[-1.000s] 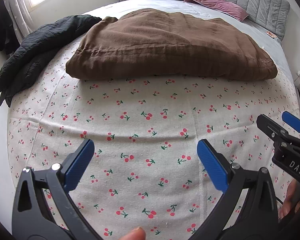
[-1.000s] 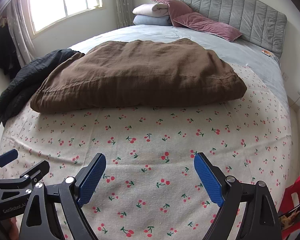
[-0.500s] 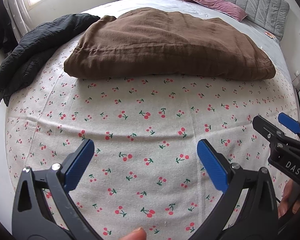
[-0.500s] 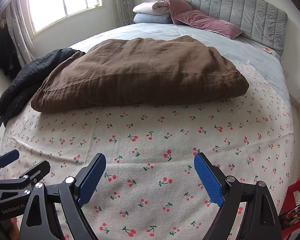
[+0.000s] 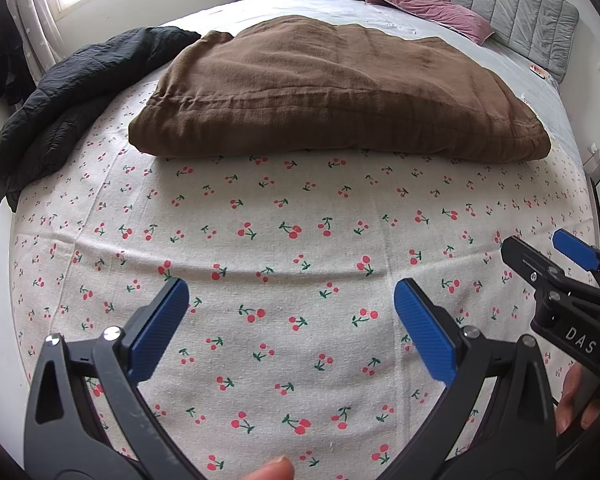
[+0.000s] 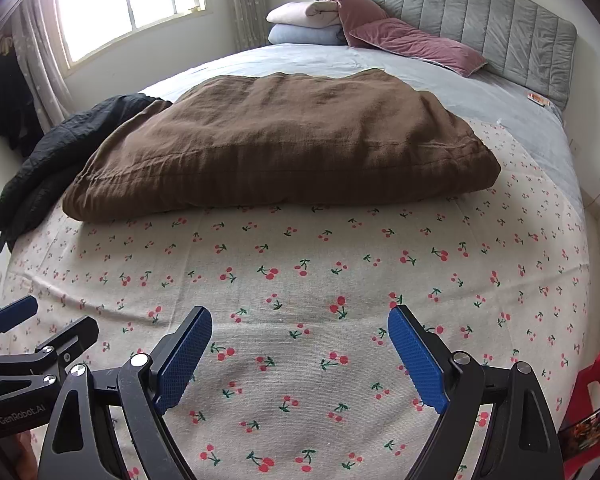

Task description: Fold large clothes

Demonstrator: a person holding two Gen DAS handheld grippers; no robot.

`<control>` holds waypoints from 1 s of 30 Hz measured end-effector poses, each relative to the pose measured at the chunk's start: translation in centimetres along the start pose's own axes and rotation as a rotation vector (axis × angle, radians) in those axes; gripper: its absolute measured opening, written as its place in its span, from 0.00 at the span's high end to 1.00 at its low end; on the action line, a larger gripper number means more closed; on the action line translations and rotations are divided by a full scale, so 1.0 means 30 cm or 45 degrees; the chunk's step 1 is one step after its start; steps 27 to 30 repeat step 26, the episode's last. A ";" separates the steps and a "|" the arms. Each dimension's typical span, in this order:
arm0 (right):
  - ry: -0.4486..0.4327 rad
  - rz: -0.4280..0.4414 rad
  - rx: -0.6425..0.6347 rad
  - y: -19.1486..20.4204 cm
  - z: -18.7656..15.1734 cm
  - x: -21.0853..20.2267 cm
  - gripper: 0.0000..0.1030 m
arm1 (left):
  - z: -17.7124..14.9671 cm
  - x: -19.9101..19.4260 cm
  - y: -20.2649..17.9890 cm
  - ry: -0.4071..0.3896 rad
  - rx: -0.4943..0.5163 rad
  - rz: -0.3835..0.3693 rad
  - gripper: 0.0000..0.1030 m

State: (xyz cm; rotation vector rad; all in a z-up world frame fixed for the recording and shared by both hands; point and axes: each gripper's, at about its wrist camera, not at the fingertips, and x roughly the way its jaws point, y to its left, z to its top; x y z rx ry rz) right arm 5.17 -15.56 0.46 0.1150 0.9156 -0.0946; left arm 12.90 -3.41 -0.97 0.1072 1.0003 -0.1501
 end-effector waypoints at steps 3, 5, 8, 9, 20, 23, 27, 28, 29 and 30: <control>0.000 -0.001 0.001 0.001 -0.001 0.000 0.12 | 0.001 0.001 0.000 0.002 0.001 -0.003 0.01; -0.001 -0.002 0.001 0.002 -0.001 0.000 0.12 | 0.001 0.001 0.000 0.002 0.001 -0.004 0.01; 0.000 -0.003 0.000 0.002 0.000 0.000 0.12 | 0.000 0.000 0.001 -0.002 -0.002 -0.001 0.01; 0.001 -0.003 0.000 0.002 0.000 0.000 0.12 | 0.000 -0.001 0.002 -0.003 -0.003 -0.002 0.01; -0.001 -0.007 -0.013 0.020 -0.005 -0.034 0.12 | -0.009 -0.007 0.013 0.012 -0.013 0.002 0.01; -0.013 -0.012 -0.015 0.028 -0.008 -0.047 0.12 | -0.014 -0.012 0.022 0.026 -0.027 0.000 0.01; 0.004 0.005 -0.027 0.043 -0.018 -0.061 0.12 | -0.027 -0.045 0.041 0.038 -0.032 0.005 0.01; 0.004 0.005 -0.027 0.043 -0.018 -0.061 0.12 | -0.027 -0.045 0.041 0.038 -0.032 0.005 0.01; 0.004 0.005 -0.027 0.043 -0.018 -0.061 0.12 | -0.027 -0.045 0.041 0.038 -0.032 0.005 0.01; 0.004 0.005 -0.027 0.043 -0.018 -0.061 0.12 | -0.027 -0.045 0.041 0.038 -0.032 0.005 0.01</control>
